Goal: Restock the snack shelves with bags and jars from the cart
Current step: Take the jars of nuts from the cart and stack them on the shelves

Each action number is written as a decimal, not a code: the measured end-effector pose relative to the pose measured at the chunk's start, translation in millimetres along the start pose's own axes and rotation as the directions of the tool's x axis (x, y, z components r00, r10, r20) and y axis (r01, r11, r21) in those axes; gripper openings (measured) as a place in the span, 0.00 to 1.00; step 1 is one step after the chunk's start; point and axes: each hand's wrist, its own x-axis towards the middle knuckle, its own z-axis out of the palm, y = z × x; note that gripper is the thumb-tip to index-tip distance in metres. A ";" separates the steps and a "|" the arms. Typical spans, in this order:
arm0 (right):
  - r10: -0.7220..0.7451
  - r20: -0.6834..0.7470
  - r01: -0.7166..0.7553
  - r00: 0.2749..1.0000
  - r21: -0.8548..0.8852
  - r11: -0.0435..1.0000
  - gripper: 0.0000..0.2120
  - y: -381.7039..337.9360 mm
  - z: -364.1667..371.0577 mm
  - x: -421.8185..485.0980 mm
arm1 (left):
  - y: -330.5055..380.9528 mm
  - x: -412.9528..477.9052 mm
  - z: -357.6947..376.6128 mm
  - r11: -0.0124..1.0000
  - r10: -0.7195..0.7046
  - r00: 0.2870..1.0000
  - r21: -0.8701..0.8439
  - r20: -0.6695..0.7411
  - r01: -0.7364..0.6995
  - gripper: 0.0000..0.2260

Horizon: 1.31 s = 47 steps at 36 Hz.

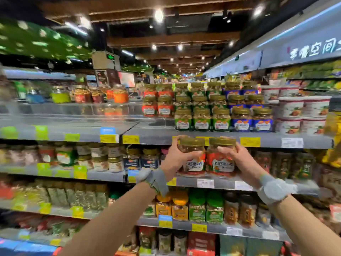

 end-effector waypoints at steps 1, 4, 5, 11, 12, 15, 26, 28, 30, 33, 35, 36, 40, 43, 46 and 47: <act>-0.011 0.025 0.011 1.000 -0.034 0.999 0.34 -3.3 27.1 11.6 | 4.5 0.6 -29.9 1.000 -0.002 1.000 0.001 -0.018 0.002 0.40; -0.026 0.042 0.030 0.999 -0.089 0.996 0.39 -10.0 87.1 41.8 | 17.5 -1.2 -99.6 0.997 0.029 0.997 0.068 -0.065 -0.025 0.43; -0.045 0.043 0.050 0.998 -0.119 0.992 0.39 -11.1 109.7 52.9 | 22.5 -4.0 -124.8 0.997 0.035 0.997 0.073 -0.067 -0.030 0.42; -0.065 0.135 0.096 0.989 -0.243 0.965 0.41 -33.7 204.9 98.0 | 51.4 -8.9 -231.1 0.980 0.105 0.989 0.177 -0.100 -0.086 0.35; -0.065 0.141 0.098 0.988 -0.243 0.965 0.41 -40.4 214.9 100.4 | 54.1 -6.7 -241.3 0.976 0.119 0.987 0.198 -0.108 -0.096 0.35; -0.084 0.177 0.133 0.981 -0.285 0.949 0.39 -53.3 254.7 124.8 | 63.3 -3.4 -280.4 0.973 0.154 0.975 0.198 -0.160 -0.121 0.36; -0.165 0.227 0.256 0.960 -0.467 0.847 0.47 -79.7 326.7 219.3 | 76.1 53.7 -367.8 0.956 0.216 0.937 0.256 -0.276 -0.145 0.40; -0.198 0.235 0.293 0.951 -0.495 0.818 0.46 -87.3 329.4 234.9 | 78.2 64.2 -377.9 0.951 0.220 0.934 0.277 -0.282 -0.140 0.41; -0.242 0.235 0.332 0.941 -0.513 0.792 0.44 -94.9 334.2 263.0 | 81.0 83.1 -393.5 0.947 0.225 0.929 0.290 -0.295 -0.137 0.40; -0.251 0.244 0.347 0.937 -0.545 0.764 0.45 -110.2 342.7 303.3 | 89.4 112.3 -417.7 0.943 0.214 0.930 0.311 -0.298 -0.117 0.37; -0.291 0.241 0.378 0.926 -0.575 0.726 0.49 -118.6 347.3 329.4 | 93.9 130.0 -431.0 0.939 0.218 0.931 0.324 -0.291 -0.118 0.37; -0.321 0.244 0.403 0.915 -0.592 0.697 0.47 -124.3 350.7 340.6 | 95.1 137.7 -438.5 0.936 0.229 0.927 0.330 -0.298 -0.125 0.37; -0.396 0.228 0.440 0.890 -0.655 0.614 0.36 -142.5 364.1 380.1 | 93.8 169.6 -456.7 0.937 0.244 0.917 0.319 -0.314 -0.140 0.38; -0.421 0.253 0.455 0.871 -0.738 0.498 0.35 -154.9 371.9 400.7 | 92.1 187.6 -464.4 0.939 0.245 0.924 0.308 -0.294 -0.151 0.38; -0.418 0.263 0.439 0.870 -0.798 0.412 0.35 -170.4 373.9 417.0 | 92.2 203.1 -468.5 0.949 0.237 0.937 0.268 -0.256 -0.167 0.38; -0.412 0.275 0.438 0.869 -0.814 0.382 0.35 -173.6 375.2 418.8 | 91.8 206.2 -469.1 0.952 0.235 0.939 0.255 -0.251 -0.170 0.38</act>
